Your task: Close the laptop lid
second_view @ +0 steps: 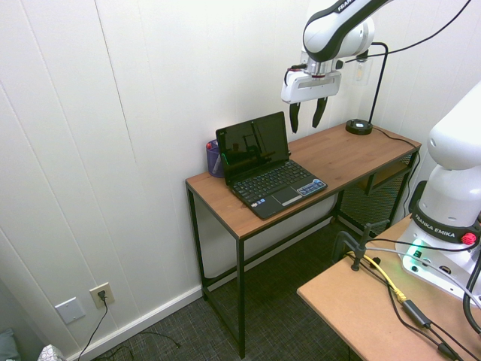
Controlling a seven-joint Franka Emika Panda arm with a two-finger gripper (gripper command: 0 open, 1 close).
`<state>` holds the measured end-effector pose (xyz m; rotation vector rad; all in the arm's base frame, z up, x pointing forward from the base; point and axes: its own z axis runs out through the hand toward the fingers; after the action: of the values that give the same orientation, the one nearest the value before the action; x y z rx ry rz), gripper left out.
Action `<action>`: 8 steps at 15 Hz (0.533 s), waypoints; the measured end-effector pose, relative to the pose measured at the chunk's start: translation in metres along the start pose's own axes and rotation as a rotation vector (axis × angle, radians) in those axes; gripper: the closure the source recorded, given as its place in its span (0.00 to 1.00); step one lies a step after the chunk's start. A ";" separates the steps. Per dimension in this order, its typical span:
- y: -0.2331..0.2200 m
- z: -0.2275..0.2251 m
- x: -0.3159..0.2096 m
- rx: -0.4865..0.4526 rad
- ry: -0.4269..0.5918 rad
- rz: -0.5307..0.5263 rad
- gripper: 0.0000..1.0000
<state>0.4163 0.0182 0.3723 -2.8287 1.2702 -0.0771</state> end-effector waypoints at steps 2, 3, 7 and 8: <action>0.000 0.001 0.000 -0.009 0.001 -0.007 0.00; -0.001 -0.002 0.001 -0.005 0.005 -0.007 0.00; -0.031 -0.030 0.027 0.049 0.044 -0.005 0.00; -0.045 -0.033 0.037 0.052 0.051 -0.005 0.00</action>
<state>0.4721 0.0197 0.4090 -2.8030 1.2512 -0.1806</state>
